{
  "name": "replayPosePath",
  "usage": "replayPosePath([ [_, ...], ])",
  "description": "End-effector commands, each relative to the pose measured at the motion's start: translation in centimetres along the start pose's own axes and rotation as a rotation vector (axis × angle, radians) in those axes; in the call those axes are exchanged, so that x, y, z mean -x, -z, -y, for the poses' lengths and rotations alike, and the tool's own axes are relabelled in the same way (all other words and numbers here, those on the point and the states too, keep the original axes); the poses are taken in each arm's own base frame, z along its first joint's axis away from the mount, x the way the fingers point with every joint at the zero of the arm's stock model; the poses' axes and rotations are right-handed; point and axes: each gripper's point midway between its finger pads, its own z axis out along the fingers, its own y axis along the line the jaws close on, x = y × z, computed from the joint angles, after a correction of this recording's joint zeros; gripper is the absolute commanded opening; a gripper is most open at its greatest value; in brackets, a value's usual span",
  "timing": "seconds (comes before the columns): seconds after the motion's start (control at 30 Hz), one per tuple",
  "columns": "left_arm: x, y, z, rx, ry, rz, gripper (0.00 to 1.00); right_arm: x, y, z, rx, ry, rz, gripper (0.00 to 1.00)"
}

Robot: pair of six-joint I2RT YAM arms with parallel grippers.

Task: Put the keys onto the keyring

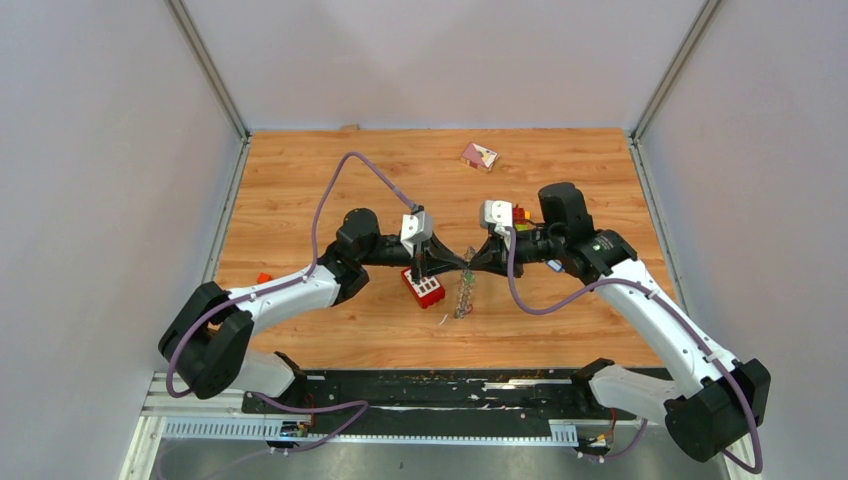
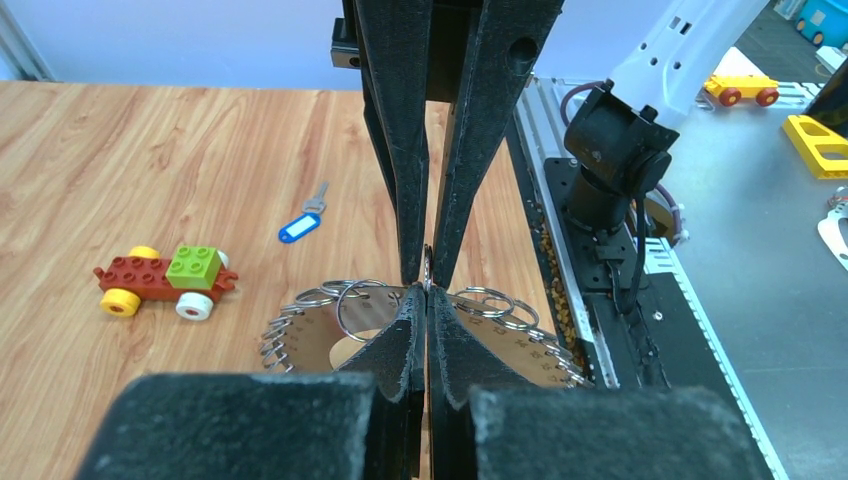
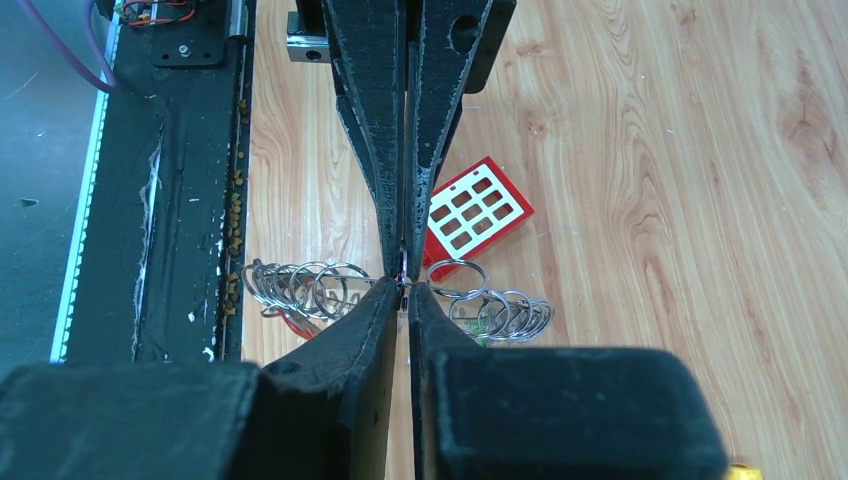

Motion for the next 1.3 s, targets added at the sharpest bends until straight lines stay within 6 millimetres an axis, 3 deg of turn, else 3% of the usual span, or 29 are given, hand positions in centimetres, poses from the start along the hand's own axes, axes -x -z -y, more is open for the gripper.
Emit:
replayPosePath([
  [0.0, 2.9, 0.0, 0.6, -0.023, -0.088, 0.073, 0.00, 1.5, -0.1, 0.4, 0.007, 0.043, 0.049, 0.09],
  [0.57, 2.5, -0.1, 0.6, -0.029, -0.075, 0.063, 0.00, 2.0, 0.0, 0.5, 0.000, 0.044, 0.061, 0.08],
  [0.7, 2.4, -0.1, 0.5, -0.030, -0.071, 0.060, 0.00, 2.2, 0.0, 0.5, 0.003, 0.046, 0.066, 0.00],
  [0.9, 2.0, -0.2, 0.0, -0.015, -0.086, 0.029, 0.00, 1.6, 0.8, 1.8, -0.098, 0.070, 0.026, 0.00],
  [1.1, 2.1, -0.3, -0.4, -0.005, -0.088, 0.016, 0.06, 1.5, 1.5, 1.7, -0.129, 0.099, 0.008, 0.00],
  [1.27, 2.4, -0.1, -0.8, 0.016, -0.089, 0.006, 0.25, 0.7, 1.6, 1.6, -0.133, 0.101, -0.013, 0.00],
])
